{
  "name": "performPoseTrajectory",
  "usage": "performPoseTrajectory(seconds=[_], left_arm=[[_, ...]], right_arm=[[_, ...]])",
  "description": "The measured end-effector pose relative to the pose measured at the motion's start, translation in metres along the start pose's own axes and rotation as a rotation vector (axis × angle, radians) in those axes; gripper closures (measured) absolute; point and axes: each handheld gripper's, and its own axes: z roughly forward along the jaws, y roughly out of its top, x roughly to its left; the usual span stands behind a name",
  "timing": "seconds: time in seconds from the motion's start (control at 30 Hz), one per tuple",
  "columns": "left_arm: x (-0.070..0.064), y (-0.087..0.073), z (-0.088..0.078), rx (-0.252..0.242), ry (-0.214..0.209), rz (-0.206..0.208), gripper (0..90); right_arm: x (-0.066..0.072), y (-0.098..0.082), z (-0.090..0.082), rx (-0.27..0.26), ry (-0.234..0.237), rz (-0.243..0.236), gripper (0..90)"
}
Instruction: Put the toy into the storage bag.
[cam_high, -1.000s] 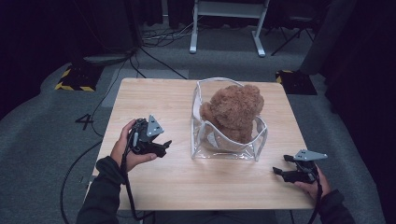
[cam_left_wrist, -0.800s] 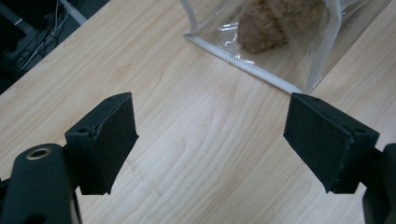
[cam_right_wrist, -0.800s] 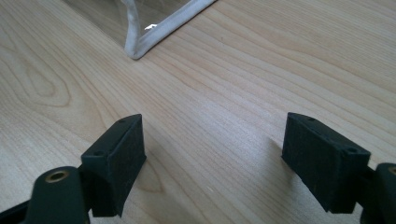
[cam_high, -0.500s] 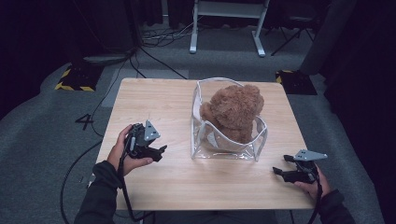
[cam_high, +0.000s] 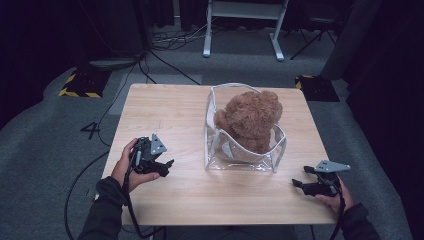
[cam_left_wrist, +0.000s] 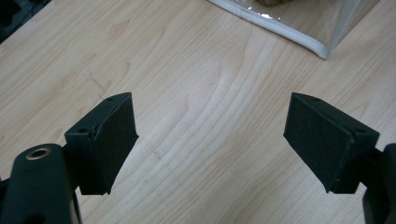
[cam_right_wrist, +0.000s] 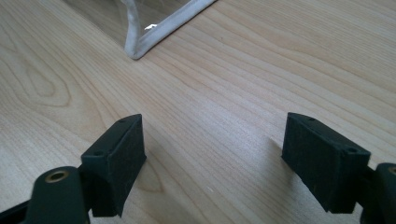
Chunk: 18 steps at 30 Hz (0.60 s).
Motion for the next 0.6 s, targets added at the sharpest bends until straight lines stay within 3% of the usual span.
performPoseTrajectory(seconds=[0.6], left_arm=[[0.002, -0.024, 0.015, 0.049, 0.003, -0.029, 17.1]], right_arm=[[0.000, 0.000, 0.000, 0.000, 0.000, 0.000, 21.4]])
